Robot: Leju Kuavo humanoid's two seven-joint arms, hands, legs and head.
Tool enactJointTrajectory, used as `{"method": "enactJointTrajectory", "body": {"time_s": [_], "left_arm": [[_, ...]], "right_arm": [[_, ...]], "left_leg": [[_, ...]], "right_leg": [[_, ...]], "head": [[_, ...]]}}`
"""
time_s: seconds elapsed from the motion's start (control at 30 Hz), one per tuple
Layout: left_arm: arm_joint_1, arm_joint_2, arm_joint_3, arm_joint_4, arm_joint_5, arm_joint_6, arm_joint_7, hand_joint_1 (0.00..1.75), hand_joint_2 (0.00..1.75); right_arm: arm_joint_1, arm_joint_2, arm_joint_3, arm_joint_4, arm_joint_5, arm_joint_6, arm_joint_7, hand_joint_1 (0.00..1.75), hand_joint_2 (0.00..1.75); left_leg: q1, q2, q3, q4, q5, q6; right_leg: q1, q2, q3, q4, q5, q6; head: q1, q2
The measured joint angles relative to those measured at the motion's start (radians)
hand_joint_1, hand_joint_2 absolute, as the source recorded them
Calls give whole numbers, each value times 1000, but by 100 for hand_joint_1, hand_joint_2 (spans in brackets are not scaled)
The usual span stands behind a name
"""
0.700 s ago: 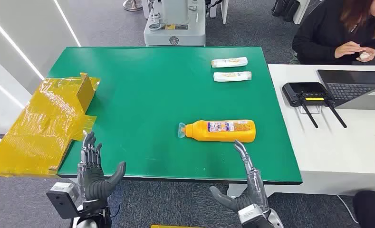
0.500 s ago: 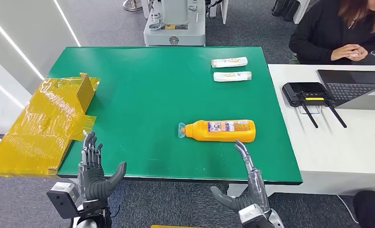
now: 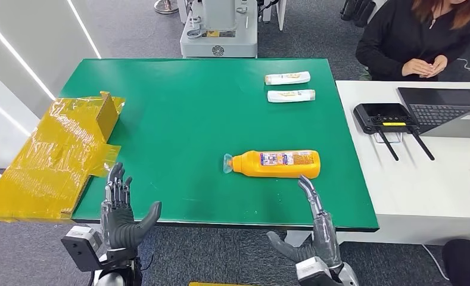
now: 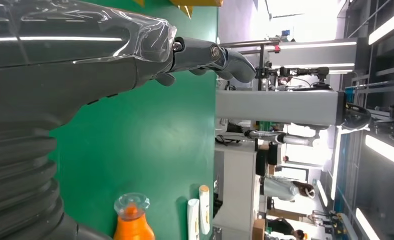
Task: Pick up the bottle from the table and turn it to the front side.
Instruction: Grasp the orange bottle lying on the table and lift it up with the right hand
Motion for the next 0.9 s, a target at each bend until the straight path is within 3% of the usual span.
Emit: {"method": "enactJointTrajectory", "body": {"time_s": [0.17,0.37,0.63,0.9], "left_arm": [[-50,-14,-18,25,5,-23,9,0,175],[-134,-16,-44,104,49,-27,-12,0,175],[-162,-15,-57,159,65,-37,-32,0,175],[-179,-13,-77,186,68,-62,-33,0,175]], "right_arm": [[-49,-55,-31,11,219,-48,101,0,175],[-251,-103,-27,149,381,-28,199,0,175],[-492,-140,44,394,263,123,222,0,175],[-730,-103,106,680,116,407,260,0,175]], "left_leg": [[0,0,-1,1,1,1],[0,3,-1,3,3,3],[0,1,-3,4,5,3],[0,1,-4,4,5,4]], "right_leg": [[0,0,0,0,2,2],[0,3,0,0,6,5],[0,2,0,0,7,5],[0,2,-2,1,7,5]], "head": [[0,0],[0,0],[0,0],[0,0]]}}
